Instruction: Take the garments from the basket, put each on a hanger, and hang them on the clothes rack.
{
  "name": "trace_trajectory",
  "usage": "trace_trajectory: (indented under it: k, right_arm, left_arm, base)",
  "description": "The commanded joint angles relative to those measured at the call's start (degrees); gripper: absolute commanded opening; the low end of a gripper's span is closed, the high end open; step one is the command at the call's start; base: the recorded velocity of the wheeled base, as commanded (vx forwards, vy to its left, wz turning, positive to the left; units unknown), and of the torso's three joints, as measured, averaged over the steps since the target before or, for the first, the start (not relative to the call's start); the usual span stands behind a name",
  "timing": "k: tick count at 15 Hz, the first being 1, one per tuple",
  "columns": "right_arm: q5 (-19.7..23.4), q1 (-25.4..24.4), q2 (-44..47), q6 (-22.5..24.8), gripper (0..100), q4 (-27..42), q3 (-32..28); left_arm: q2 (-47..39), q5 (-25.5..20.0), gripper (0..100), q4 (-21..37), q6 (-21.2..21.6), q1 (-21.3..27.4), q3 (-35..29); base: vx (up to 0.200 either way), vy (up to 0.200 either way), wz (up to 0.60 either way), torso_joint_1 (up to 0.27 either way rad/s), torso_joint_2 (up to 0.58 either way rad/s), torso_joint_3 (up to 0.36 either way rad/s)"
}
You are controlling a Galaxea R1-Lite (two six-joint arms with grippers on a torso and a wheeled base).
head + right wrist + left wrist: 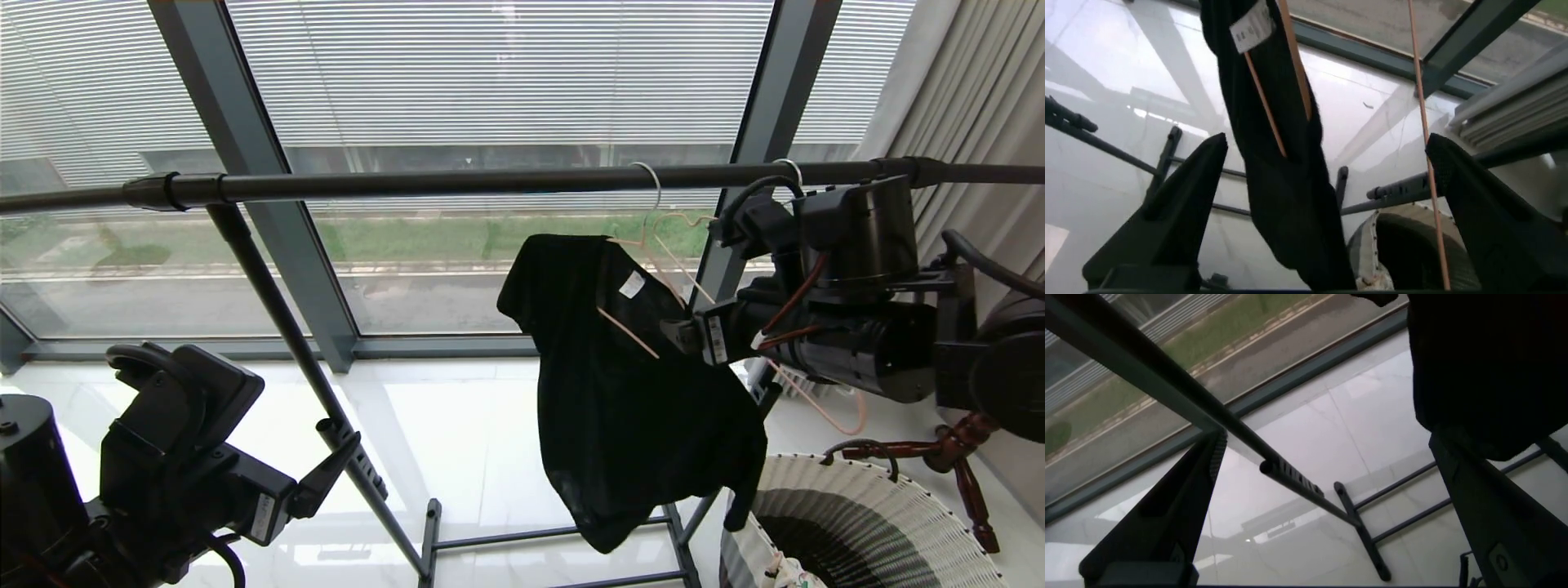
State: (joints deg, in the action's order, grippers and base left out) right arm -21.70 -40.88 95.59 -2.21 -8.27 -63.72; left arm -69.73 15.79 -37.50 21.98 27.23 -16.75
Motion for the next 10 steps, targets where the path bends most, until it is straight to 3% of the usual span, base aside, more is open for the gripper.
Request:
trace_trajectory:
  k: [1, 5, 10]
  right_arm:
    - [-3.26, 0.01, -6.29, 0.98, 100, 5.72, 1.49]
    - [-7.04, 0.09, -11.56, 5.99, 100, 5.98, 5.54]
    - [-7.22, 0.18, -15.17, 6.95, 100, 4.93, 9.23]
  left_arm:
    - [0.03, 0.03, 100, -0.03, 0.08, 0.01, 0.05]
    - [0.30, 0.03, 100, -0.12, -0.01, 0.01, -0.04]
    - [1.00, 0.03, 100, -0.12, -0.18, 0.10, 0.58]
  base:
    - [0.000, 0.000, 0.00, 0.000, 0.00, 0.000]
    - [-0.200, -0.200, 0.00, 0.005, 0.00, 0.000]
    - [0.000, -0.200, 0.00, -0.008, 0.00, 0.005]
